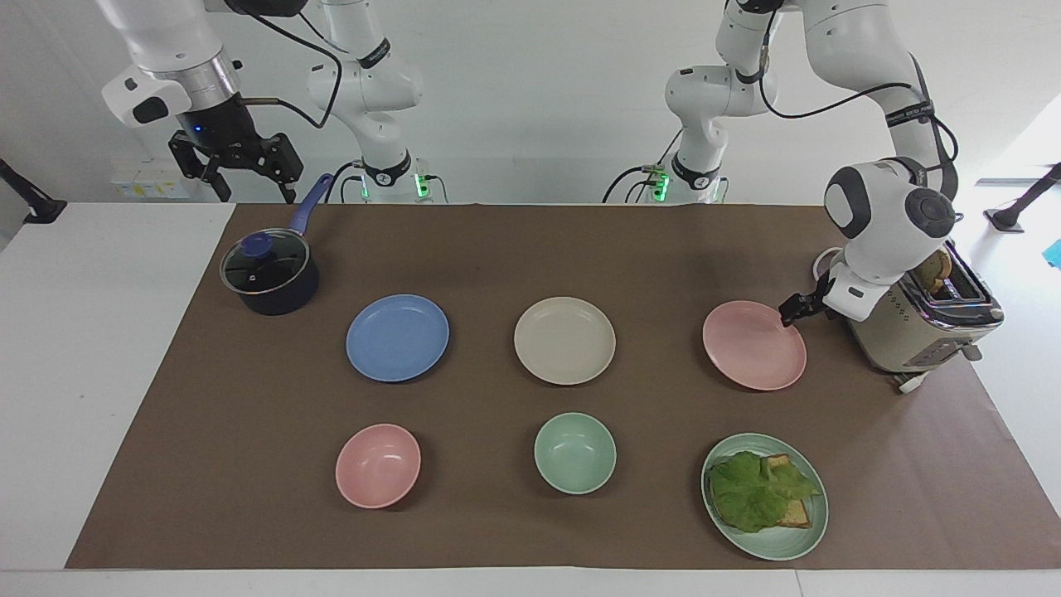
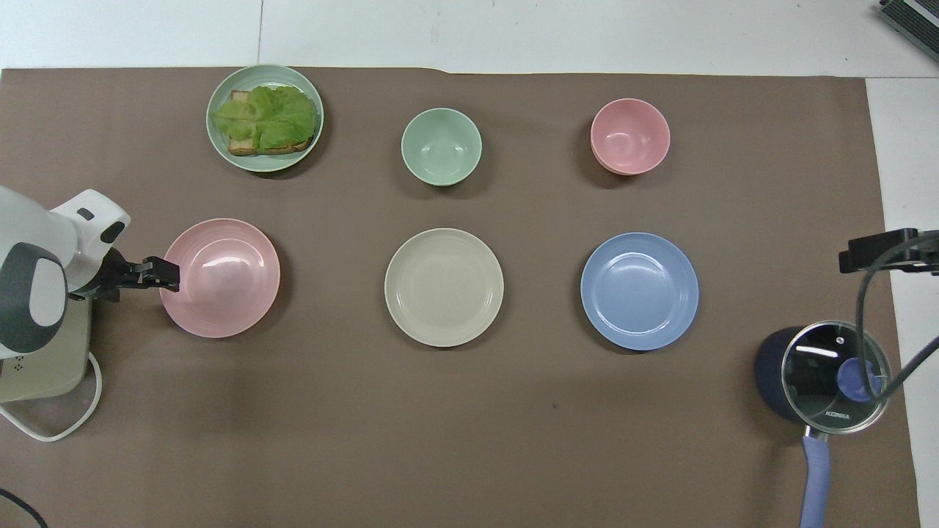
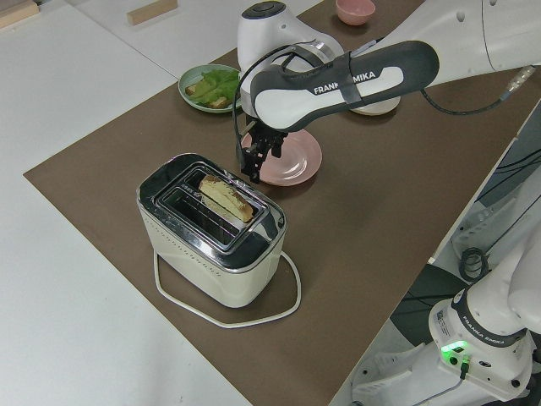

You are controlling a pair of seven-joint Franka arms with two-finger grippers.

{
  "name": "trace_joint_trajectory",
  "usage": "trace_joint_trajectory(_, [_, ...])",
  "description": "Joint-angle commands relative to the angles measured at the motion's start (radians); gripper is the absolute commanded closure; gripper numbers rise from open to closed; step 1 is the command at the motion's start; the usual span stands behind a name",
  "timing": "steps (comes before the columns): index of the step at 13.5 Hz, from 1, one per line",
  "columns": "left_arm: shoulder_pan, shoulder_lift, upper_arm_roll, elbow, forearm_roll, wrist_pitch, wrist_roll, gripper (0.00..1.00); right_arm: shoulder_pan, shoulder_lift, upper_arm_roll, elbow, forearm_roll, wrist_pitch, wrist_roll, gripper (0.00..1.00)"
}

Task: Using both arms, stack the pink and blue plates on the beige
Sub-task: 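Grasp the pink plate rim with the left gripper and lift it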

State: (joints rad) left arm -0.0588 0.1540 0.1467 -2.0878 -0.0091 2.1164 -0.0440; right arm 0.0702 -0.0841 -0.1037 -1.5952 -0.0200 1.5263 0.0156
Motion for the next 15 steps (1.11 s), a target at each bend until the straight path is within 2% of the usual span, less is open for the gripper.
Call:
trace_joint_trajectory(1, [0.020, -0.034, -0.006, -0.073, -0.011, 0.037, -0.056, 0.00, -0.015, -0.002, 0.009, 0.001, 0.006, -0.008, -0.022, 0.00])
trace_joint_trajectory(6, [0.011, -0.063, -0.007, -0.121, -0.017, 0.034, -0.131, 0.00, -0.015, -0.002, 0.009, 0.001, 0.006, -0.009, -0.022, 0.00])
trace_joint_trajectory(7, [0.013, -0.065, -0.007, -0.121, -0.017, 0.034, -0.129, 0.33, -0.015, -0.002, 0.009, 0.001, 0.006, -0.009, -0.022, 0.00])
trace_joint_trajectory(8, [0.011, -0.065, -0.007, -0.121, -0.017, 0.034, -0.129, 0.57, -0.015, -0.002, 0.009, 0.000, 0.006, -0.008, -0.022, 0.00])
trace_joint_trajectory(9, [0.014, -0.065, -0.007, -0.121, -0.017, 0.036, -0.129, 0.64, -0.015, -0.002, 0.009, 0.001, 0.006, -0.009, -0.022, 0.00])
trace_joint_trajectory(12, [0.013, -0.028, -0.007, -0.115, -0.061, 0.053, -0.128, 0.64, -0.015, -0.002, 0.009, 0.001, 0.006, -0.008, -0.022, 0.00])
trace_joint_trajectory(14, [0.010, -0.027, -0.007, -0.115, -0.063, 0.051, -0.129, 0.77, -0.015, -0.002, 0.009, 0.001, 0.006, -0.009, -0.022, 0.00])
trace_joint_trajectory(15, [0.011, -0.027, -0.007, -0.115, -0.063, 0.047, -0.128, 0.91, -0.015, -0.002, 0.009, 0.001, 0.006, -0.008, -0.022, 0.00])
